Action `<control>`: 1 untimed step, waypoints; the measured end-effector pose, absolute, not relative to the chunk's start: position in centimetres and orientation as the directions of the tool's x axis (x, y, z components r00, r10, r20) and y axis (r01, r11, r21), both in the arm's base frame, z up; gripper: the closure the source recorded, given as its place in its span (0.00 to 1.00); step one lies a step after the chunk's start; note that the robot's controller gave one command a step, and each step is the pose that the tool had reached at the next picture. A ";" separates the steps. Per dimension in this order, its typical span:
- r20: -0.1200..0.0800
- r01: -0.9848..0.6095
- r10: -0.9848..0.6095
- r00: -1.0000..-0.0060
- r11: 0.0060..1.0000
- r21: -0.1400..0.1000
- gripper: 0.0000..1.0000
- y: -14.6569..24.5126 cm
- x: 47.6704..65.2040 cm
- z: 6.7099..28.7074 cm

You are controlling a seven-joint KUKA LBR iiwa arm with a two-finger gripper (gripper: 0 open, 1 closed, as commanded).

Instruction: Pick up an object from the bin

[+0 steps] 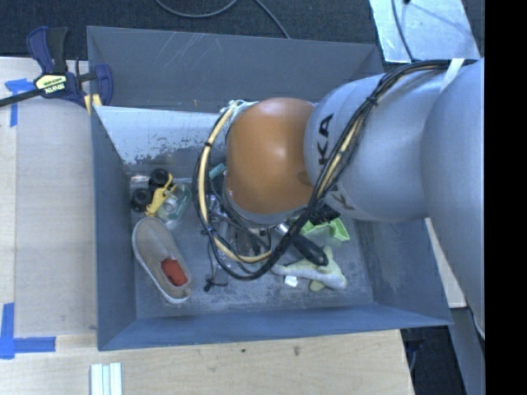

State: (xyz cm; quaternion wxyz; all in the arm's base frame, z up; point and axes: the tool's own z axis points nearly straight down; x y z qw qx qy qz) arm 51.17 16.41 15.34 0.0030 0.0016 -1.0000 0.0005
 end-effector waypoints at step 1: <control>-0.002 0.000 0.000 -1.000 1.000 0.001 0.00 16.3 51.4 15.8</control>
Offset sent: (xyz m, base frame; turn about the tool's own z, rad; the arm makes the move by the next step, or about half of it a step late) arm -0.0016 0.0608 -0.0834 0.0395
